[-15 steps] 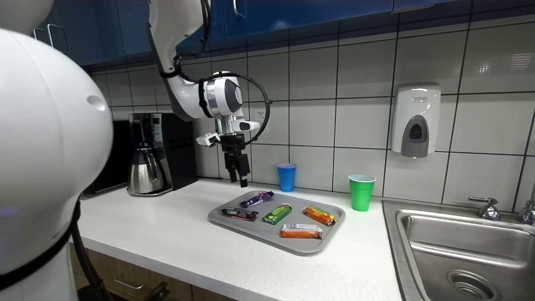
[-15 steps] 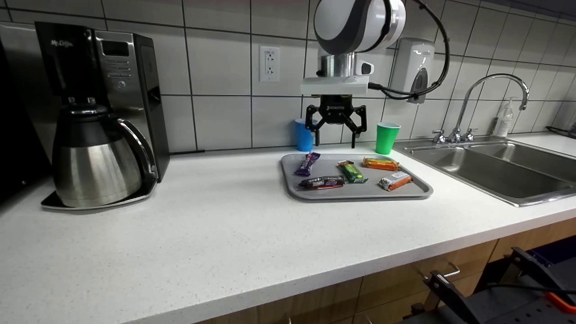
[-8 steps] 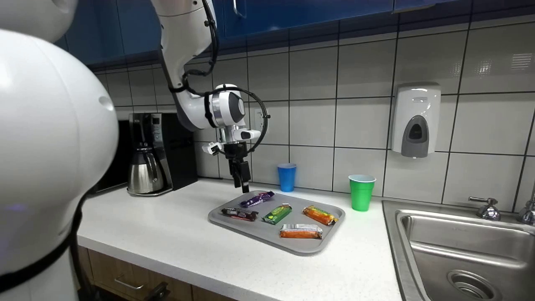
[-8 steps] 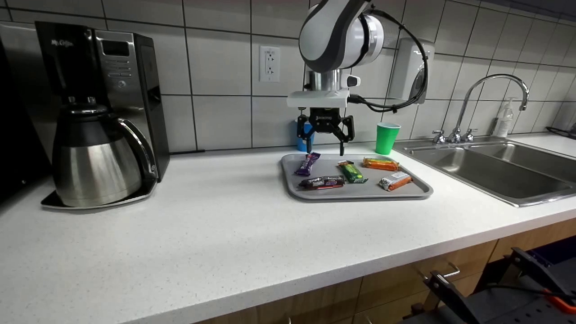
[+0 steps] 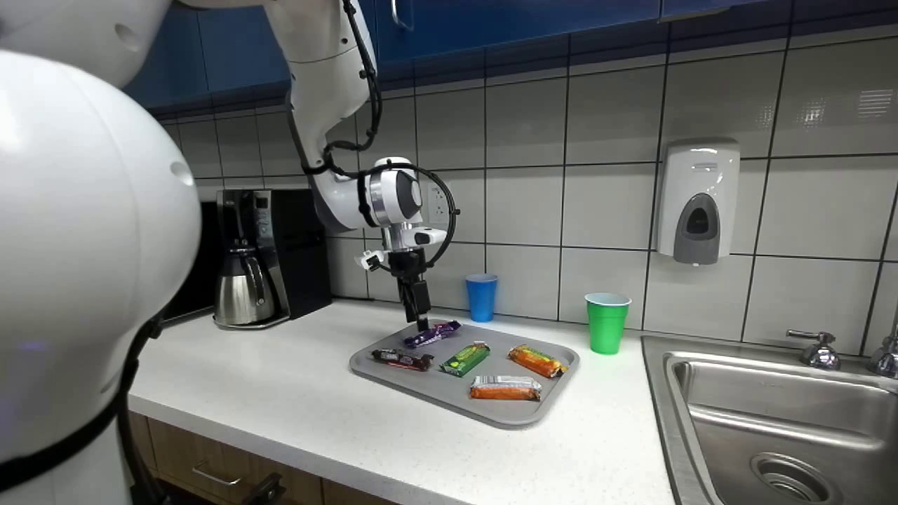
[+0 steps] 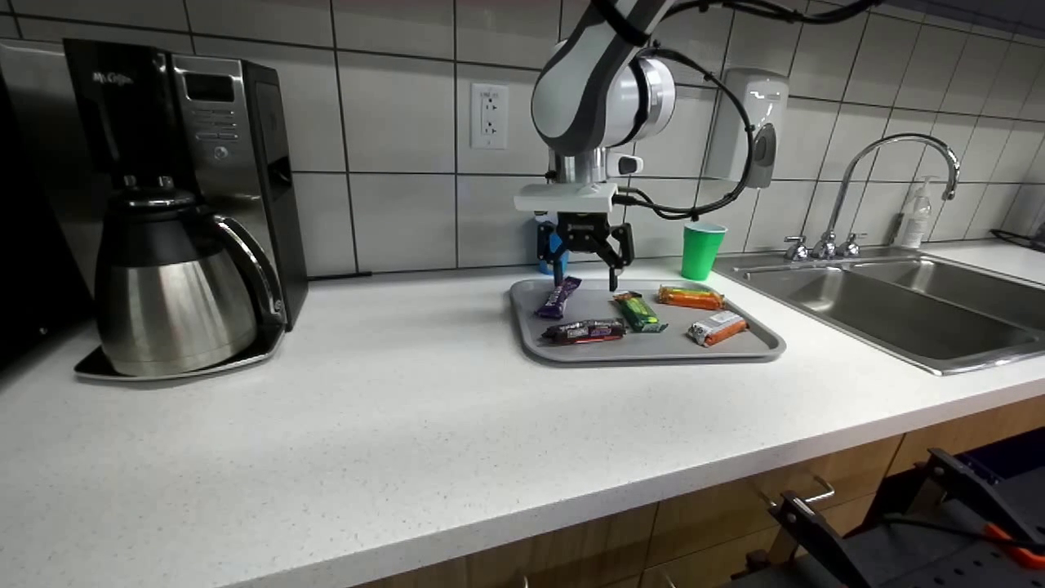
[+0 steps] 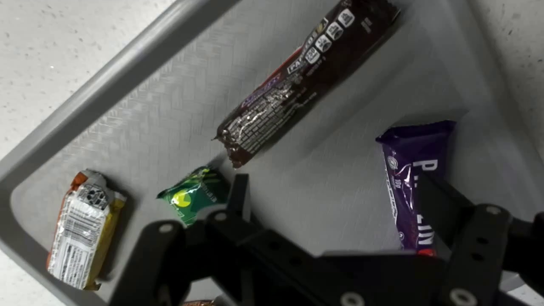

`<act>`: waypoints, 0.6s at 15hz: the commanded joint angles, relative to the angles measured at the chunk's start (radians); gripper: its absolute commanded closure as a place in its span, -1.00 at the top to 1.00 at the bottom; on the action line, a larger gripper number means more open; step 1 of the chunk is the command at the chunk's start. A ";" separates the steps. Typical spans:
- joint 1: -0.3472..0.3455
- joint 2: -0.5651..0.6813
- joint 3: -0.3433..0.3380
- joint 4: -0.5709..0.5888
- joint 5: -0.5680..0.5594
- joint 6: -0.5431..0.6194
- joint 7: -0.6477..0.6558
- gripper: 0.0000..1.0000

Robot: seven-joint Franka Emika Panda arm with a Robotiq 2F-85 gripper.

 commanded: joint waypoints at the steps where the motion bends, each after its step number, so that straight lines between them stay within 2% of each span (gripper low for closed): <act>1: 0.014 0.062 -0.019 0.098 0.025 -0.055 0.015 1.00; 9: 0.021 0.152 -0.028 0.235 0.047 -0.106 0.014 1.00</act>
